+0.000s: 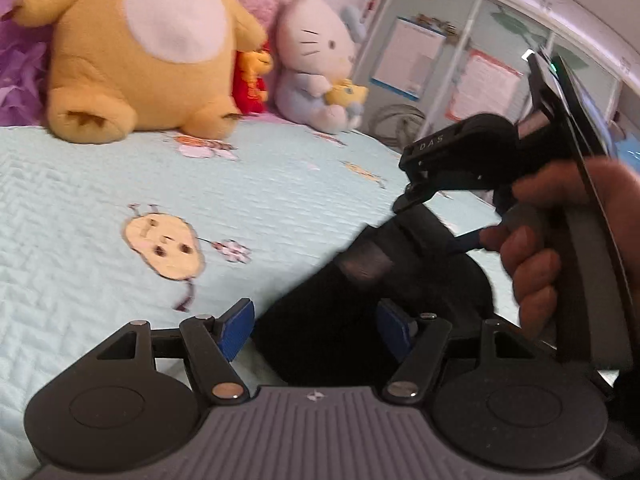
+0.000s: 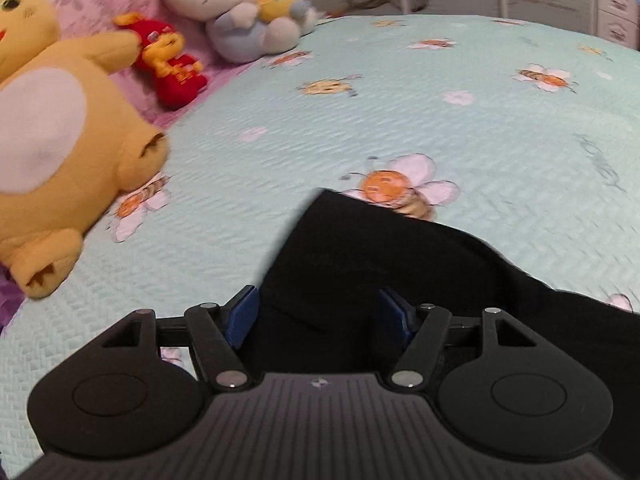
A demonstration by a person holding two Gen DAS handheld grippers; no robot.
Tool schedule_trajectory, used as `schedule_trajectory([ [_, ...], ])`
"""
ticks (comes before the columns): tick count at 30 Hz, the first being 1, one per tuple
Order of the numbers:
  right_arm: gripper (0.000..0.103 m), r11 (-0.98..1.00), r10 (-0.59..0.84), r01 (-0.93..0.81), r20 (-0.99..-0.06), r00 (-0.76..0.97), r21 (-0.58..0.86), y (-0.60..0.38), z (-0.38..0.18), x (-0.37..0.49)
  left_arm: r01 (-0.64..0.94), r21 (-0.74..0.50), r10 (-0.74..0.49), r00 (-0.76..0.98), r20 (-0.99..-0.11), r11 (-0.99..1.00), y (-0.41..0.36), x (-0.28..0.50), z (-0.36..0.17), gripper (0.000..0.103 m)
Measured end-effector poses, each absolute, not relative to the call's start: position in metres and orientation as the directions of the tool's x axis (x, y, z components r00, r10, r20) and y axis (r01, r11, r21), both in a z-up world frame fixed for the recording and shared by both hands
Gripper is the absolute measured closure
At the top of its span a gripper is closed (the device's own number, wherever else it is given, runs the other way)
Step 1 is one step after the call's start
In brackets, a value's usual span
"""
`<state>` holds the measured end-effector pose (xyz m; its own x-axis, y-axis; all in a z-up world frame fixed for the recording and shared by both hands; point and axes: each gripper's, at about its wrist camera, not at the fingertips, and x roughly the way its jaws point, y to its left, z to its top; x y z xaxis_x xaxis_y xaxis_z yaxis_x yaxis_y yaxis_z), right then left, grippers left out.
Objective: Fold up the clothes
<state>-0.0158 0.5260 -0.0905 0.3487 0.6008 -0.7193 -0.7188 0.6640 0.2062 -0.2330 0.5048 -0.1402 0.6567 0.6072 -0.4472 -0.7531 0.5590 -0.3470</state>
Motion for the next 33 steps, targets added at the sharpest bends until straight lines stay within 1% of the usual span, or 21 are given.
schedule_trajectory([
  [2,0.033,0.699,0.515,-0.709,-0.755,0.405,0.097,0.550,-0.087,-0.024,-0.750,-0.371,0.597,0.661,-0.455,0.547,0.509,-0.236,-0.142,0.032],
  [4,0.033,0.725,0.407,-0.689,-0.802,0.437,-0.008,0.575,-0.090,-0.024,-0.744,-0.368,0.591,0.667,-0.453,0.557,0.507,-0.237,-0.141,0.032],
  [7,0.033,0.735,0.294,-0.671,-0.844,0.449,-0.101,0.595,-0.094,-0.022,-0.732,-0.365,0.581,0.680,-0.447,0.576,0.503,-0.238,-0.139,0.032],
  [9,0.035,0.730,0.230,-0.666,-0.862,0.452,-0.154,0.604,-0.098,-0.021,-0.722,-0.364,0.573,0.690,-0.442,0.588,0.500,-0.238,-0.138,0.032],
  [10,0.039,0.718,0.215,-0.674,-0.865,0.453,-0.174,0.606,-0.099,-0.022,-0.716,-0.365,0.568,0.696,-0.439,0.595,0.500,-0.239,-0.137,0.032],
  [11,0.044,0.710,0.217,-0.682,-0.868,0.447,-0.173,0.603,-0.097,-0.023,-0.707,-0.368,0.562,0.705,-0.433,0.604,0.501,-0.239,-0.137,0.032],
  [12,0.052,0.709,0.229,-0.687,-0.872,0.434,-0.156,0.597,-0.094,-0.023,-0.699,-0.370,0.555,0.713,-0.428,0.612,0.501,-0.240,-0.137,0.032],
  [13,0.056,0.708,0.240,-0.692,-0.875,0.421,-0.139,0.591,-0.091,-0.023,-0.693,-0.375,0.550,0.719,-0.425,0.616,0.502,-0.241,-0.137,0.032],
  [14,0.066,0.712,0.251,-0.692,-0.875,0.415,-0.123,0.585,-0.086,-0.023,-0.690,-0.380,0.546,0.722,-0.424,0.616,0.504,-0.241,-0.137,0.032],
  [15,0.068,0.716,0.269,-0.690,-0.870,0.413,-0.106,0.576,-0.080,-0.024,-0.686,-0.386,0.543,0.725,-0.423,0.617,0.505,-0.242,-0.137,0.032],
  [18,0.071,0.717,0.334,-0.696,-0.855,0.397,-0.043,0.549,-0.063,-0.029,-0.671,-0.389,0.538,0.740,-0.404,0.631,0.503,-0.244,-0.136,0.032],
  [22,0.071,0.710,0.406,-0.702,-0.844,0.351,0.050,0.526,-0.043,-0.038,-0.649,-0.390,0.531,0.760,-0.375,0.654,0.500,-0.247,-0.133,0.032],
  [27,0.071,0.683,0.451,-0.725,-0.829,0.331,0.082,0.516,-0.024,-0.053,-0.637,-0.396,0.525,0.770,-0.363,0.661,0.498,-0.247,-0.132,0.032],
  [29,0.071,0.674,0.465,-0.731,-0.829,0.310,0.105,0.514,-0.023,-0.053,-0.637,-0.396,0.523,0.770,-0.365,0.661,0.498,-0.246,-0.133,0.032],
  [31,0.071,0.659,0.461,-0.746,-0.835,0.299,0.097,0.519,-0.029,-0.051,-0.638,-0.395,0.522,0.769,-0.368,0.661,0.498,-0.245,-0.134,0.032],
  [32,0.066,0.649,0.456,-0.757,-0.837,0.302,0.080,0.523,-0.035,-0.049,-0.638,-0.395,0.521,0.769,-0.370,0.662,0.498,-0.245,-0.134,0.032],
  [33,0.060,0.639,0.449,-0.768,-0.834,0.322,0.047,0.529,-0.041,-0.045,-0.639,-0.394,0.520,0.768,-0.373,0.660,0.499,-0.245,-0.135,0.032],
])
